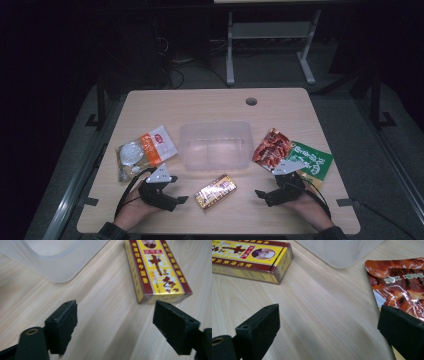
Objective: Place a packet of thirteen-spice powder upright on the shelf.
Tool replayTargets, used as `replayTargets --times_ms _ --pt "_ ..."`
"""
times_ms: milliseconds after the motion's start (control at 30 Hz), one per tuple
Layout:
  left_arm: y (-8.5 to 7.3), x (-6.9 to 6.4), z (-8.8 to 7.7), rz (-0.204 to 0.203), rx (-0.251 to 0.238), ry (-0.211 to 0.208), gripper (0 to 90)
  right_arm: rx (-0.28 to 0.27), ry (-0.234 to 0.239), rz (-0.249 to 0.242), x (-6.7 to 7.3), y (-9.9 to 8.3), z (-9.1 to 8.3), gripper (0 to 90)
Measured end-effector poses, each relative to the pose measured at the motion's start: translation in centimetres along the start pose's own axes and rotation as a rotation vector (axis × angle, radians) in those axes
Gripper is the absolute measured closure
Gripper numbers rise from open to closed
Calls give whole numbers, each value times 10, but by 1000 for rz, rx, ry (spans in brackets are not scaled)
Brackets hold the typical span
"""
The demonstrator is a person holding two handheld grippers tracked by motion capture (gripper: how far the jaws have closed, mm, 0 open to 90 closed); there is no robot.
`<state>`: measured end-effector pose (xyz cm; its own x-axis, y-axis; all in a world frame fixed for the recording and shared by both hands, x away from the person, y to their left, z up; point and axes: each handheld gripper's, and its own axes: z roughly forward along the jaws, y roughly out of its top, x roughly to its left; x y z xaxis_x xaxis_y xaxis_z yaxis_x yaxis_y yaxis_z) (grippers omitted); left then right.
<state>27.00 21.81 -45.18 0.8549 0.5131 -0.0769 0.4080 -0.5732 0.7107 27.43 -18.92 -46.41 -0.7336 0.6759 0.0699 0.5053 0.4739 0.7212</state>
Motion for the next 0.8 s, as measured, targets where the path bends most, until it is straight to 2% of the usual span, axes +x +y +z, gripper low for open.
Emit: replayTargets --times_ms 200,367,400,433,467,500,533,567,600,667,733,800 --pt "9 -1 -2 -19 -21 -20 323 -13 1 12 -1 -2 -1 40" --pt "16 -4 -7 -17 -37 -53 508 -9 -1 17 0 -1 -2 41" --pt "16 -6 -7 -27 -41 -65 544 -12 -3 14 1 -1 -3 41" --pt "16 -7 -7 -22 -41 -74 611 -13 -5 3 2 -1 -3 41" --pt "17 -8 -7 -18 -38 -82 611 -14 -9 3 3 0 -4 42" --pt "19 -11 -6 -21 -39 -98 678 -20 -11 -1 5 1 -3 43" --pt "19 -11 -6 -21 -39 -98 719 -20 -11 -1 5 1 -3 43" --pt "20 -13 -5 -18 -42 -108 719 -16 -13 -4 6 1 -3 42" --pt "23 -18 -5 -9 -47 -118 794 -8 -15 -8 8 1 -2 42" --pt "25 -20 -4 -6 -50 -121 861 -11 -12 -11 8 2 -1 44" --pt "29 -23 -2 1 -48 -128 893 -10 -11 -17 8 2 0 44" --pt "32 -26 1 -9 -48 -147 895 -10 -11 -19 8 2 0 44"
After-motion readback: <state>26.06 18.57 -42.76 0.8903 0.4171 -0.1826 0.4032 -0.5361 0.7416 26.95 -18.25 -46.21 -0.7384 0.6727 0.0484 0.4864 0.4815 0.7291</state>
